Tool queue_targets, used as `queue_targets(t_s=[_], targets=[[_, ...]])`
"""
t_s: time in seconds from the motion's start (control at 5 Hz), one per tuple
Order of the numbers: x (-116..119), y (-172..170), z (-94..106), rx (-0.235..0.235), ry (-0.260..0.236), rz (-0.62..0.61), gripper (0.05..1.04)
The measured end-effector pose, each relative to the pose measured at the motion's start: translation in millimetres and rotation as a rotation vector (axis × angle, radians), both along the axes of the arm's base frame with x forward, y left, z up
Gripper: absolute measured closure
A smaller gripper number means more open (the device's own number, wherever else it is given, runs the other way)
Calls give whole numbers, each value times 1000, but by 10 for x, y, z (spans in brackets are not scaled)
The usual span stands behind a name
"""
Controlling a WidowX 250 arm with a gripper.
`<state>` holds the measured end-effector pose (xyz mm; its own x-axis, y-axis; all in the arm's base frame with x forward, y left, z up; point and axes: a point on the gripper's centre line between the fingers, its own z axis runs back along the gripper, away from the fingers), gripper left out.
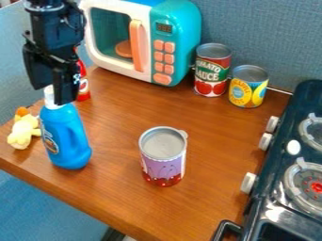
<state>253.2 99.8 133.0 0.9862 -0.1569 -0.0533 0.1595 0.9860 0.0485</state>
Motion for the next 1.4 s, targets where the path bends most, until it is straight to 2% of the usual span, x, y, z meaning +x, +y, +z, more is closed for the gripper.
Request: queue_targets(t_s=[0.2, 0.4, 0.6, 1.0, 1.2, 1.4], targets=[[-4, 10, -26, 4, 1, 9, 426], [3, 10, -30, 4, -4, 10, 665], [-3, -12, -24, -12, 0, 20, 684], [477, -124, 585, -141, -114, 47, 684], [810, -201, 665, -195, -142, 38, 684], [1030, -225, 568, -177, -123, 51, 684]])
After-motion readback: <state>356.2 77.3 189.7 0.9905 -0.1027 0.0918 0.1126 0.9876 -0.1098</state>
